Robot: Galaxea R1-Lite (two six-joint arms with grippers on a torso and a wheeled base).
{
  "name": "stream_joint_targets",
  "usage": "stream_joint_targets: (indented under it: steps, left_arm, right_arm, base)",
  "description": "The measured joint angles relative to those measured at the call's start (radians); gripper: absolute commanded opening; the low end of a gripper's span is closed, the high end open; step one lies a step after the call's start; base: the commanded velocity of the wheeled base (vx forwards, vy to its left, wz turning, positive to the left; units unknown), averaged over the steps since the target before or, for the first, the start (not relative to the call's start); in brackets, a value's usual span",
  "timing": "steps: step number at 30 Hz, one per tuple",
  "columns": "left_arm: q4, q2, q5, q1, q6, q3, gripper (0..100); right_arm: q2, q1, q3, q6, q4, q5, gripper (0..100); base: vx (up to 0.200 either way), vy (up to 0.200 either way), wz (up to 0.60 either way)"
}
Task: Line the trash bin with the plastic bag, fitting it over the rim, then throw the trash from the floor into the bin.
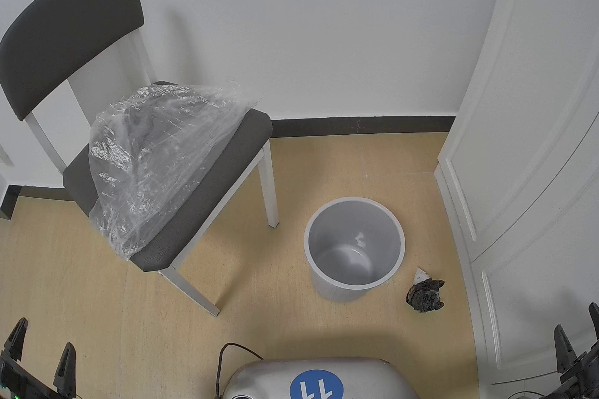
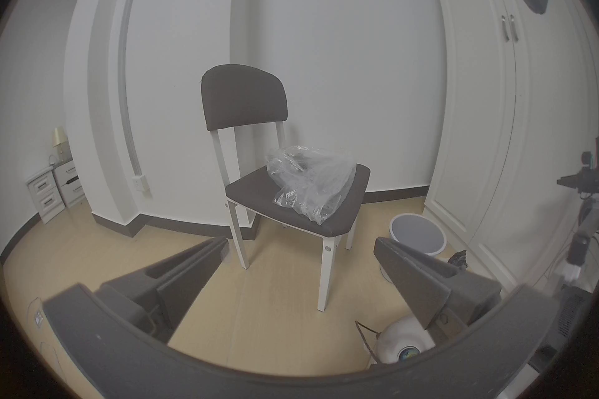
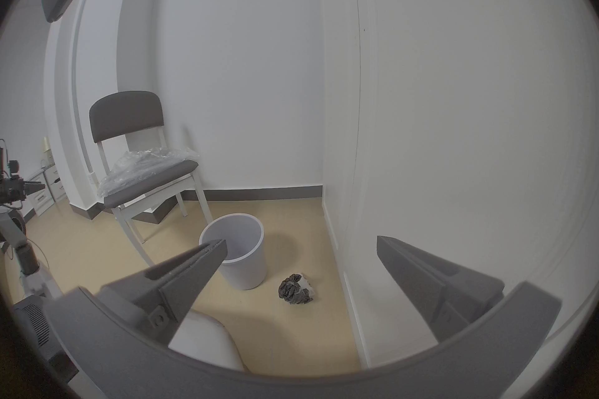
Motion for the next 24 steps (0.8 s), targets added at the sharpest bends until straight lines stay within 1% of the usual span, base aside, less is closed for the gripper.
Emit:
stream_joint_targets:
  steps: [4, 9, 11, 14, 16, 19, 21, 24]
  left_arm:
    - [0.0, 0.0, -0.005, 0.0, 0.01, 0.0, 100]
    - [0.0, 0.0, -0.013, 0.0, 0.018, 0.0, 100]
    - [0.0, 0.0, -0.018, 0.001, 0.025, 0.0, 100]
    - [-0.001, 0.0, -0.021, 0.001, 0.025, 0.0, 100]
    - [-0.001, 0.0, -0.022, 0.001, 0.021, 0.0, 100]
    - [0.0, 0.0, -0.013, 0.001, -0.026, 0.0, 100]
    - [-0.001, 0.0, -0.008, 0.001, -0.046, 0.0, 100]
    - [-0.025, 0.0, -0.01, 0.001, -0.036, 0.0, 100]
  right_arm:
    - [0.0, 0.0, 0.0, -0.005, 0.0, 0.0, 100]
    - [0.0, -0.001, 0.0, -0.055, 0.002, 0.009, 100]
    - [0.0, -0.001, 0.0, -0.062, 0.003, 0.013, 100]
    - [0.0, -0.002, 0.0, -0.055, 0.0, 0.014, 100]
    - [0.0, -0.002, 0.0, -0.035, 0.0, 0.012, 100]
    - [0.0, -0.001, 0.0, -0.001, -0.001, 0.007, 100]
    - [0.0, -0.001, 0.0, -0.006, -0.008, 0.008, 100]
    - [0.0, -0.001, -0.023, -0.013, -0.03, 0.034, 100]
  base:
    - [0.0, 0.0, 0.0]
    - [0.0, 0.0, 0.0]
    - [0.0, 0.0, 0.0]
    - [0.0, 0.0, 0.0]
    - [0.0, 0.0, 0.0]
    - [0.0, 0.0, 0.0]
    - [0.0, 0.0, 0.0]
    - [0.0, 0.0, 0.0]
